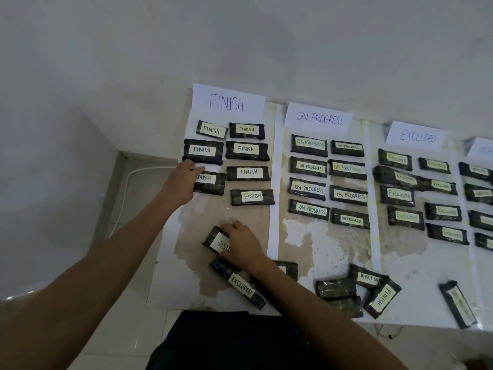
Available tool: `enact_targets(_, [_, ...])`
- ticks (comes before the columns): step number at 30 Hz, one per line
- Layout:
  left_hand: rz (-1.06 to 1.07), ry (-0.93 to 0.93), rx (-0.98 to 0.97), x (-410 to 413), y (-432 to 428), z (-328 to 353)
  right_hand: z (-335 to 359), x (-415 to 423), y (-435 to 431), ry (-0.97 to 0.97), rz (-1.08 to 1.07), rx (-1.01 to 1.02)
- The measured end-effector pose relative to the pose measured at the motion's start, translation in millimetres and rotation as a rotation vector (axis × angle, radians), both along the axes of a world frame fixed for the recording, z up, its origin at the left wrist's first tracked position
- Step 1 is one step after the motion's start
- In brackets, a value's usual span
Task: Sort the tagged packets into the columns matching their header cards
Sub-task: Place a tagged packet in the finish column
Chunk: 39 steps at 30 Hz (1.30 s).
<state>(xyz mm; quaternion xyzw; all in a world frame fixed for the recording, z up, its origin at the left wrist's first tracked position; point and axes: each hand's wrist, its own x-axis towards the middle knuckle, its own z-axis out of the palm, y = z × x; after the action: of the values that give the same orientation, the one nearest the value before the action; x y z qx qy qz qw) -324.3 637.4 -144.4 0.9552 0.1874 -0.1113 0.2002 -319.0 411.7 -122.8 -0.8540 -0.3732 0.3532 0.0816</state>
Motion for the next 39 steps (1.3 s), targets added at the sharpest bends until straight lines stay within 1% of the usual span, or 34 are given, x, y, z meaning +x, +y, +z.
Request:
enact_targets(3, [0.048,-0.050,-0.032,-9,-14,11,3,7,6,0.045,-0.042,-0.016])
enact_targets(7, [0.222,-0.152,-0.222,-33,-50,30,16,18,7,0.132,-0.152,0.026])
enact_targets(11, [0.359,-0.157,-0.386,-66,-91,38,26,28,0,0.187,-0.412,0.165])
enact_targets(13, [0.342,-0.128,-0.432,-78,-106,35,31,30,0,0.315,-0.581,0.272])
enact_targets(14, [0.320,-0.115,-0.439,-82,-111,33,34,28,2,0.406,-0.669,0.319])
enact_targets(16, [0.265,-0.095,-0.392,-86,-116,30,34,24,5,0.549,-0.784,0.361])
enact_targets(21, [0.158,-0.116,-0.197,-82,-95,28,32,14,11,0.635,-0.839,0.424])
enact_targets(22, [0.138,-0.101,-0.163,-80,-87,27,31,13,10,0.610,-0.830,0.414])
enact_targets(24, [0.100,-0.061,-0.080,-76,-70,25,31,12,3,0.497,-0.736,0.336])
enact_targets(27, [0.074,-0.016,0.007,-67,-51,20,29,6,-19,0.361,-0.468,0.152])
enact_targets(30, [0.054,0.036,0.019,-59,-43,15,19,-14,-37,0.218,-0.209,0.021])
enact_targets(33, [0.044,0.083,-0.008,-56,-39,11,3,-35,-48,0.068,0.024,-0.058])
enact_targets(36, [0.040,0.089,-0.016,-58,-38,10,-2,-46,-49,-0.005,0.057,-0.047])
enact_targets(39, [0.036,0.071,0.014,-62,-43,11,1,-47,-44,0.041,0.011,-0.002])
